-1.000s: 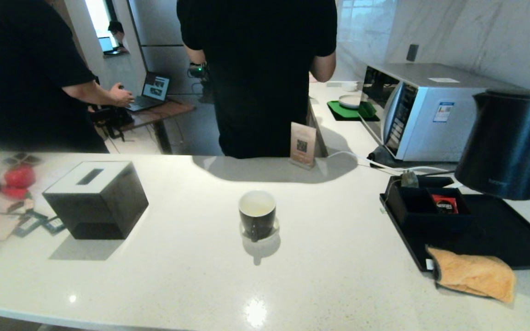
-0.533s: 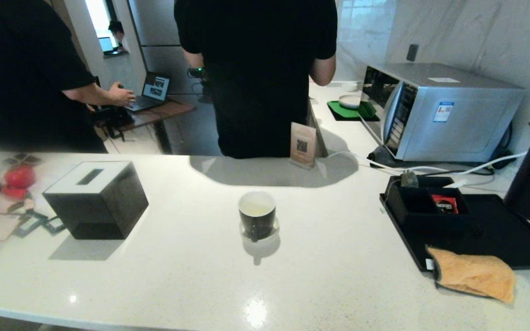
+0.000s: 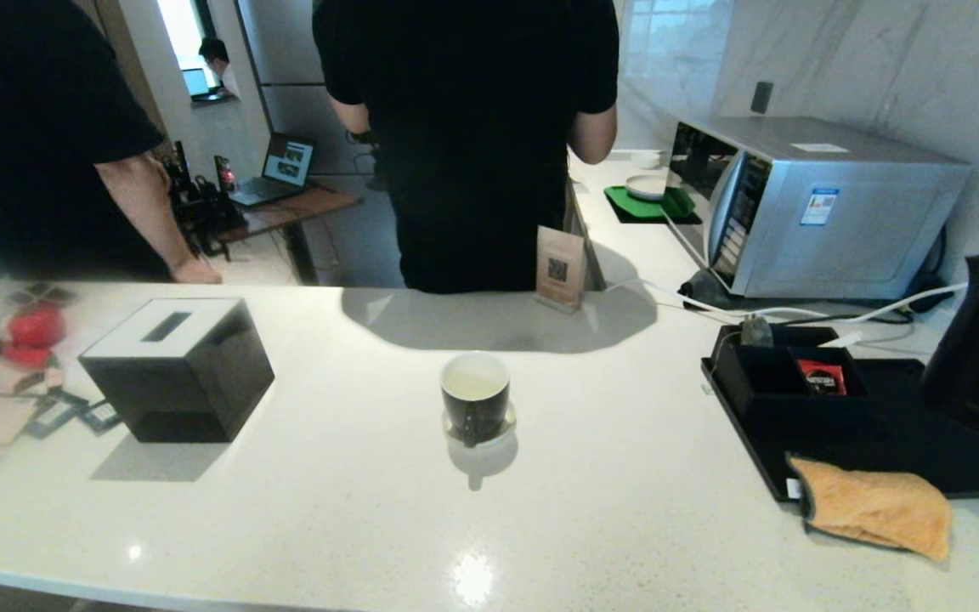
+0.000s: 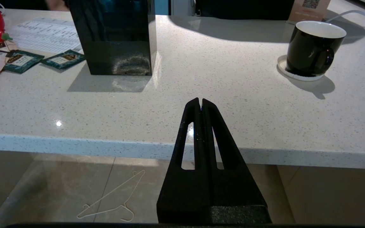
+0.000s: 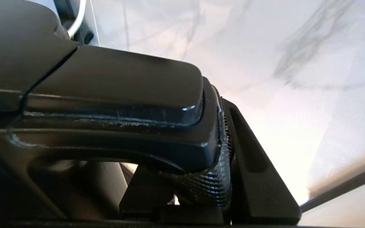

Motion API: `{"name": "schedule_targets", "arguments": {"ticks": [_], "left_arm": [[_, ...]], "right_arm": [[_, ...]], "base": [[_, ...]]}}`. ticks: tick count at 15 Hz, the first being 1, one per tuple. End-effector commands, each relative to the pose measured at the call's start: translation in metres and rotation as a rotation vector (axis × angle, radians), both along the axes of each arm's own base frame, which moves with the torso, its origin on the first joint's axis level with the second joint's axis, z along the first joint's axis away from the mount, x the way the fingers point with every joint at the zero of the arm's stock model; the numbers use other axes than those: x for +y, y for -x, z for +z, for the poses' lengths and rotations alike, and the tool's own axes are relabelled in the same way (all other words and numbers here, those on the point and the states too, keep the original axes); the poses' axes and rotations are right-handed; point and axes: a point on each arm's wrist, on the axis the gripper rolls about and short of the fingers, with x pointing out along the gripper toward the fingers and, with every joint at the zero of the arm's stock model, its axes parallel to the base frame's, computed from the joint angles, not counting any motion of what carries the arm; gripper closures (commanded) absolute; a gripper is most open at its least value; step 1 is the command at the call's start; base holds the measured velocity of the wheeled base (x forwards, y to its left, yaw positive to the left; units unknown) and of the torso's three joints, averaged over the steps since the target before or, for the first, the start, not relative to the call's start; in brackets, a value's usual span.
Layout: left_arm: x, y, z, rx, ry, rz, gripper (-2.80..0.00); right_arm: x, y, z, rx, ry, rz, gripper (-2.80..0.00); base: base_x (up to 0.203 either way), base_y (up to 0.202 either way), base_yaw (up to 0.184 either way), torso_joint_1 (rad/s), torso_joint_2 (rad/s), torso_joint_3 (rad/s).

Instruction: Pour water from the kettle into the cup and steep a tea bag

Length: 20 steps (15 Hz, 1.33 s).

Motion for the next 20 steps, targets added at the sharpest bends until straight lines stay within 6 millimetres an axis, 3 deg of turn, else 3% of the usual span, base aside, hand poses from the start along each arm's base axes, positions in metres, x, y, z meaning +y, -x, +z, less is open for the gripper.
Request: {"name": "schedule_targets", "arguments": {"ticks": [1,10,20], "left_arm": [[0.000,0.000,0.000,0.001,0.001,0.000,0.00],[0.000,0.000,0.000,0.001,0.001,0.000,0.00],[0.000,0.000,0.000,0.001,0.000,0.000,0.00]], "right_arm": [[-0.003,-0.007,-0.021,0.024,-0.016,0.001,0.00],[-0.009,-0.032,-0.054,0.003,-0.033,0.023,0.00],[-0.015,-0.044,-0.078,-0.008,-0.023,0.026,0.00]], "base": [[0.000,0.000,0.000,0.000,0.00,0.000],[0.000,0.000,0.000,0.000,0.00,0.000],[0.000,0.000,0.000,0.000,0.00,0.000]]}}
